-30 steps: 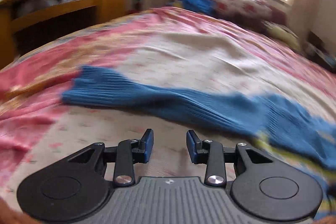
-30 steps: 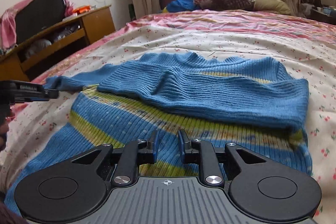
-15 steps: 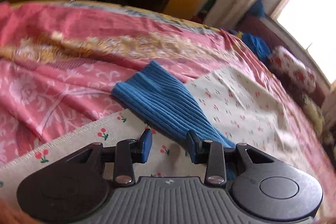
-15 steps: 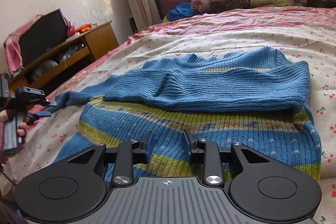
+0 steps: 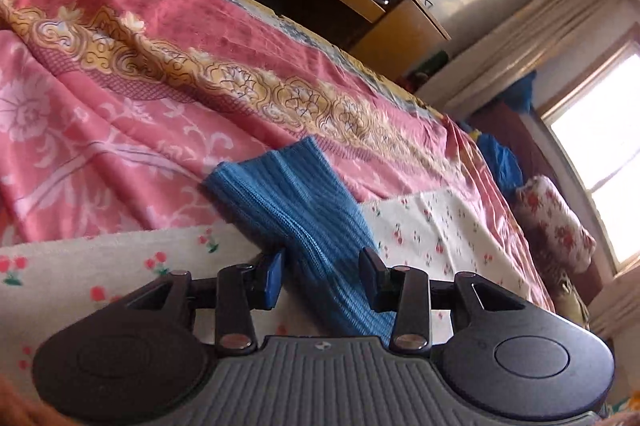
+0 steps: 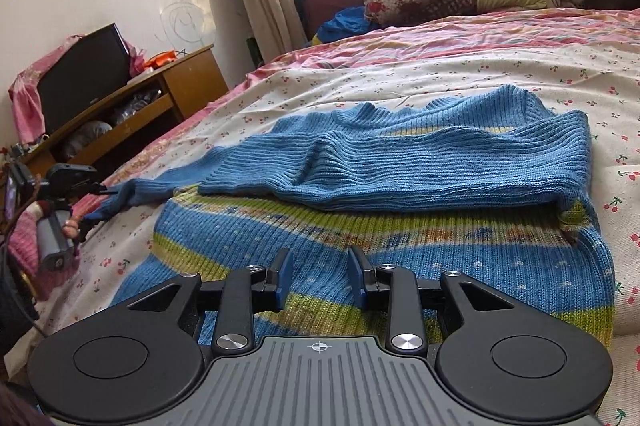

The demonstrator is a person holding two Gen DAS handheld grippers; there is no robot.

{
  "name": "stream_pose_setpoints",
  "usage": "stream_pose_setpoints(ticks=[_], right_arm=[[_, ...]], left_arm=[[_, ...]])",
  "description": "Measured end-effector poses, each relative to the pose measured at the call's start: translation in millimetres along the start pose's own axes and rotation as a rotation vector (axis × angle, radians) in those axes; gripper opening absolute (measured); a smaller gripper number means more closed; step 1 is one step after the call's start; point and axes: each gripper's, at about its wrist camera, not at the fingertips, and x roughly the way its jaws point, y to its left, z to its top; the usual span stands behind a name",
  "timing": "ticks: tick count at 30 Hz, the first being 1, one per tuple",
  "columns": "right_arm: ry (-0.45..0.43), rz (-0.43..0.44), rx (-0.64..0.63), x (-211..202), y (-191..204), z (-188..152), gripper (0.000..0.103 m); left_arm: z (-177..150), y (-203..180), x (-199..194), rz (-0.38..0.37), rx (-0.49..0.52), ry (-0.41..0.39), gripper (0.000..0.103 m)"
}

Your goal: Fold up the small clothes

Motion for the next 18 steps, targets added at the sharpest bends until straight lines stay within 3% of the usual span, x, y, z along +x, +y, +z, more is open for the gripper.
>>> stream_pose_setpoints(ticks=[7,14,16,18], right_arm=[[-0.001,0.008,0.012,0,-1,0,0.030],[-0.002,0.009,0.015,0,-2,0,0.030],[-0.002,0.010,0.016,0,-2,0,0.030],[-0.002,0.011,0.018,0,-2,0,0.030]], left_arm=[[-4,9,-5,-0.028,-0.039,-0.011,0.045],[-1,-10,7,0.001,-0.026,0.024,0.044],[-2,-13,6,0.031,0.011,0.020,0.026],[-1,-13,5,0.047,0.024,0.031,0.018]])
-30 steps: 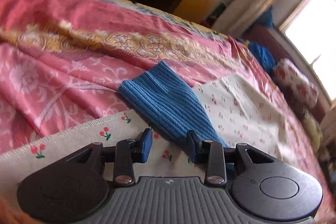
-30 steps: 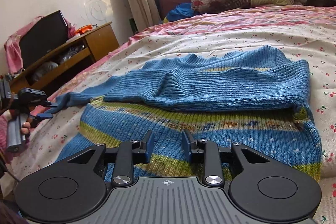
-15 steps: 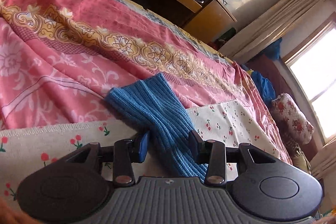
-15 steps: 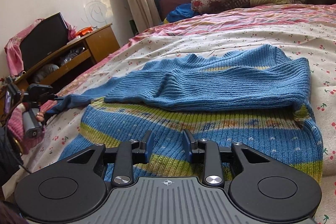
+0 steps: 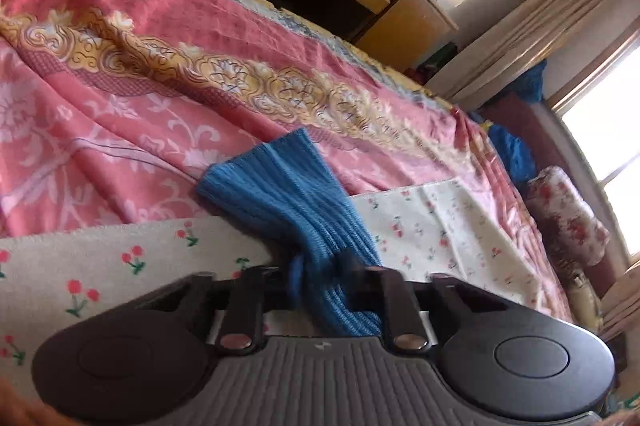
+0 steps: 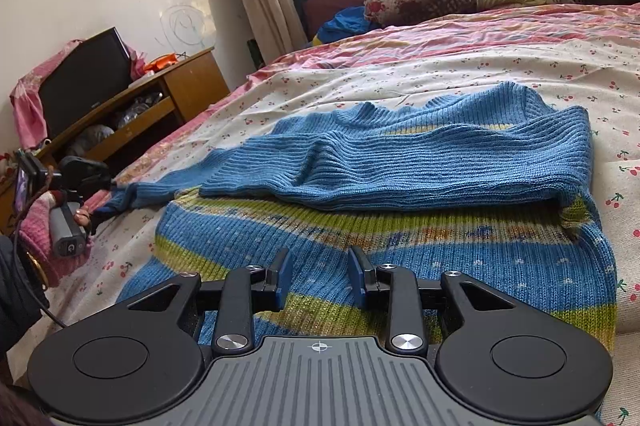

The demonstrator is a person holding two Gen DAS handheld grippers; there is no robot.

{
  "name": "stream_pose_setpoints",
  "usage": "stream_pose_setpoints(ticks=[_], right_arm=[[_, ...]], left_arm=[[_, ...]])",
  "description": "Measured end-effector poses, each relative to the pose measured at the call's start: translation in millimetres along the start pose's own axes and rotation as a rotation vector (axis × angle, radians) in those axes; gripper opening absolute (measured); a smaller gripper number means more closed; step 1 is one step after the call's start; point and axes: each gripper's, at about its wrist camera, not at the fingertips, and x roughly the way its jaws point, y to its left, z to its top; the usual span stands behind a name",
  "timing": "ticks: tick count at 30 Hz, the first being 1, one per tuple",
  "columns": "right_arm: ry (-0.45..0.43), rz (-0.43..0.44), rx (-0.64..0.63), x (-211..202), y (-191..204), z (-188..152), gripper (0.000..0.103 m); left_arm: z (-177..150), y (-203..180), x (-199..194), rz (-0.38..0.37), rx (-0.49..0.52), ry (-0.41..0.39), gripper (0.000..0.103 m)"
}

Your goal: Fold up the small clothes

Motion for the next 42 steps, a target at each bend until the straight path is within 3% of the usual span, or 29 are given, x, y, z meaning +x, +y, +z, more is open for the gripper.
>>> stream_pose_setpoints(ticks=[2,7,15,20,26,31,35,42], right_arm=[[-0.001,0.001,0.003,0,0,0,0.030],[-0.008,-0.002,0.000,-2,2,0,0.030],[-0.012,0.002,0.016,-7,1,1,0.030],[-0.018,-0.003,0.030,-11,-4,4,0.030],[-0.026,-0.023,0.070,-16,-16,10,0.030],[-0.008,-0.008,0.157,-18,-32,13,0.030],[-0.017,-0.012,0.167,-23,-33,17,0.031],[-0.035,0.046,0.272,-33,-35,32,0.033]], left_arm=[[2,0,-2,0.005,0.009,0.002,0.012],[7,-24,-18,-0.051,0.084,-0.012,0.010],[-19,-107,-57,-0.317,0.296,0.080,0.010],[-68,-162,-80,-0.452,0.485,0.209,0.010],[-156,-199,-105,-0.581,0.708,0.388,0.010],[-210,-195,-122,-0.552,0.922,0.411,0.012],[-214,-164,-139,-0.515,0.931,0.391,0.015],[-209,-106,-155,-0.465,0.942,0.257,0.017]])
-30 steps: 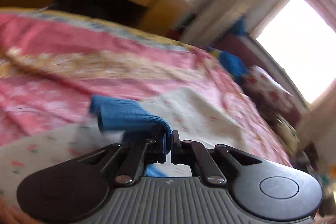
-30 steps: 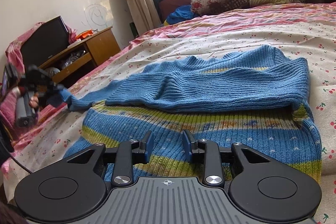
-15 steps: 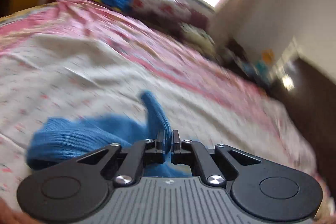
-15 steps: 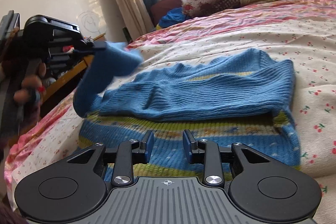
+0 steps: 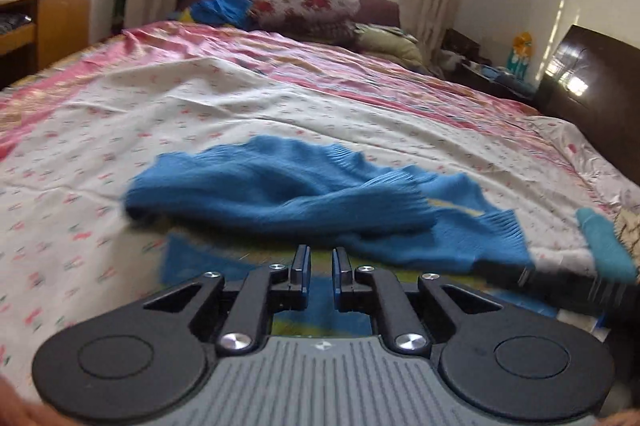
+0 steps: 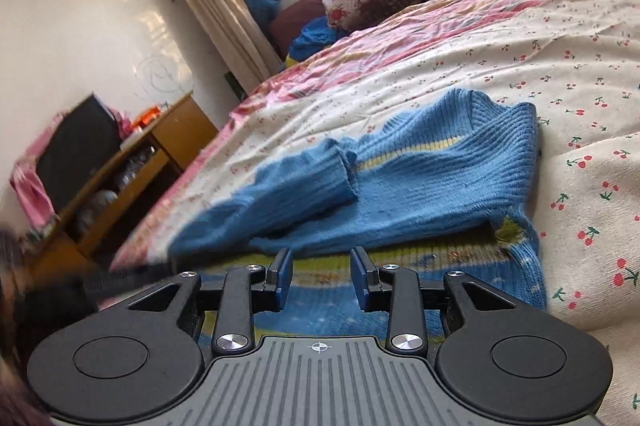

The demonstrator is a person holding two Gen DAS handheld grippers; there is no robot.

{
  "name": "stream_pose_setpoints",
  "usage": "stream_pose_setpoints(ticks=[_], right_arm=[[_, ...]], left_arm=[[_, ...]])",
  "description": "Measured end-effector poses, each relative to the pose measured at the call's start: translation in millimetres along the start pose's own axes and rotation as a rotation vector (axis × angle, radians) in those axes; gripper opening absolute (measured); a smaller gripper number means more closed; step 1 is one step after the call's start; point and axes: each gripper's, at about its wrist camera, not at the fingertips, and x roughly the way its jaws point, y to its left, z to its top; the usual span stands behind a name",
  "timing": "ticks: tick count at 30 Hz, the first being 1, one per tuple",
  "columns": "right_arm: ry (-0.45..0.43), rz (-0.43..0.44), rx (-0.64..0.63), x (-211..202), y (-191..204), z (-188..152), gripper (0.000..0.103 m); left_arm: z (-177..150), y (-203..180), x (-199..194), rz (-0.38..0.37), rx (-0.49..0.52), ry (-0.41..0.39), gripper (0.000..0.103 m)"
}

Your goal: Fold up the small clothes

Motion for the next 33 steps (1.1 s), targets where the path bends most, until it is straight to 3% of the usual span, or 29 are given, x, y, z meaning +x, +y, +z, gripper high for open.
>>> stream_pose_setpoints(ticks=[3,6,10,14,24,27,29,31,33], right_arm=[[0.025,0.004,0.040,11,6,11,0.035],[0.048,-0.055,0.032,30,15,26,0.043],[0.082,-0.111,0.094,52,20,47,0.044],[0.135,-0.092,0.238,72,18,49,0.049],[0.167,-0.171,0.377,104,19,52,0.055],[0.165,-0.195,0.389,104,18,52,0.053],[0.162,-0.213,0.381,104,18,54,0.045],[0.156,-0.224,0.371,105,17,55,0.021],[0.149,-0.212,0.371,101,15,57,0.011]], left_arm=[[-15,12,-1,0.008,-0.022,-0.001,0.017],[-24,24,-2,0.008,-0.058,-0.010,0.017],[-28,32,-1,-0.013,-0.059,-0.016,0.017],[-30,35,-2,-0.051,-0.051,-0.022,0.018],[-30,40,-7,-0.100,-0.081,-0.029,0.021],[-29,39,-8,-0.106,-0.083,-0.033,0.022],[-29,39,-9,-0.107,-0.081,-0.041,0.022],[-28,39,-10,-0.105,-0.080,-0.047,0.022],[-28,39,-11,-0.099,-0.081,-0.052,0.022]])
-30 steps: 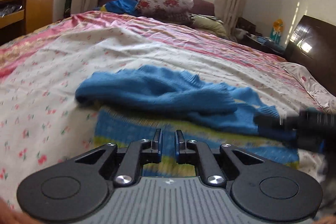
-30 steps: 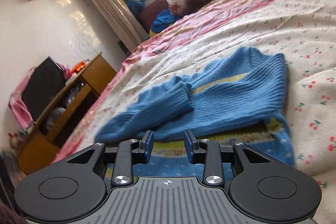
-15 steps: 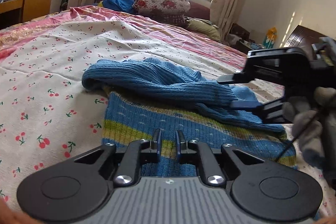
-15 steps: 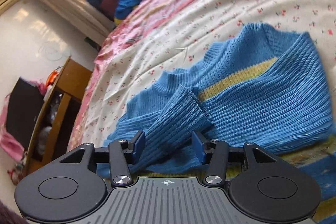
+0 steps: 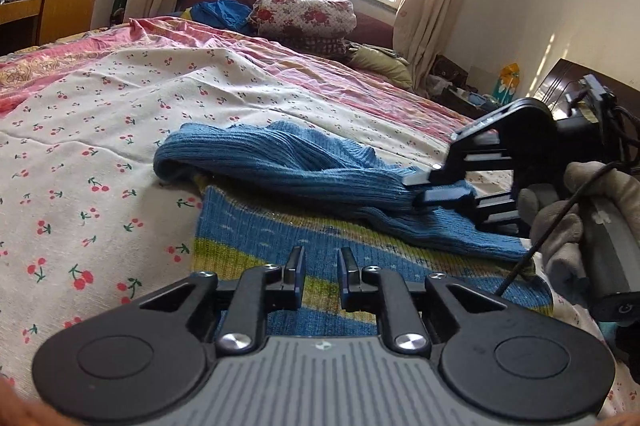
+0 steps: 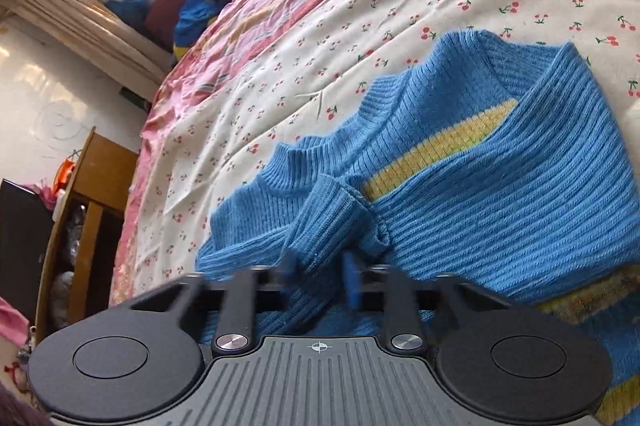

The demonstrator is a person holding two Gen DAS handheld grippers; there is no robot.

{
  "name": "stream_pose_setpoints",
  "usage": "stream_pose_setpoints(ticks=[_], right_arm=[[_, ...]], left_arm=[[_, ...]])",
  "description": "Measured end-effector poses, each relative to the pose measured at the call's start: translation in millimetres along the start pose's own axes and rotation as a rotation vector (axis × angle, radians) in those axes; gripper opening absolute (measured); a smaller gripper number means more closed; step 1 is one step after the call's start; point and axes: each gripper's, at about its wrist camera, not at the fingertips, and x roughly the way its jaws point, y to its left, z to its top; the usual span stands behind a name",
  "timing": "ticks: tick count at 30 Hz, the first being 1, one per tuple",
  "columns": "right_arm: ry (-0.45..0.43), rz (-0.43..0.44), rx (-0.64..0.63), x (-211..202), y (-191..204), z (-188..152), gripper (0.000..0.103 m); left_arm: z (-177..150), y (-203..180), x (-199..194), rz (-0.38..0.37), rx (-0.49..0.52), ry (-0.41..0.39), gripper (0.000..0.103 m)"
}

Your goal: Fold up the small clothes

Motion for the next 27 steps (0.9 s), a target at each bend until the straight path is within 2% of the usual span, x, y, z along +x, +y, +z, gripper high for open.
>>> stream_pose_setpoints(ticks=[2,10,16,18,20,23,26,27], right_arm=[[-0.015,0.011,-0.024,-7,0,2,0.004],[-0.098,0.070,-0.083,-41,2,15,0.003],[-0.244,0.093,-0.144,-82,5,34,0.003],[-0.277,0.096,-0.167,-94,1,35,0.003],[-0.290,0.064,-0.209,-102,-8,26,0.003],[-0.241,-0.015,-0.235,-94,-34,8,0.003],[-0.135,-0.068,-0.187,-75,-64,0,0.007],[-0.126,-0.075,-0.157,-73,-71,-1,0.010]], left_arm=[[1,2,1,0.003,-0.010,0.000,0.022],[1,5,4,0.012,-0.031,-0.002,0.023],[0,4,6,0.013,-0.025,0.000,0.027],[0,3,7,0.013,-0.026,0.004,0.027],[1,3,8,0.012,-0.023,0.008,0.028],[0,3,10,0.013,-0.015,0.016,0.028],[-1,1,12,0.016,-0.005,0.020,0.028],[-1,1,13,0.018,0.000,0.020,0.028]])
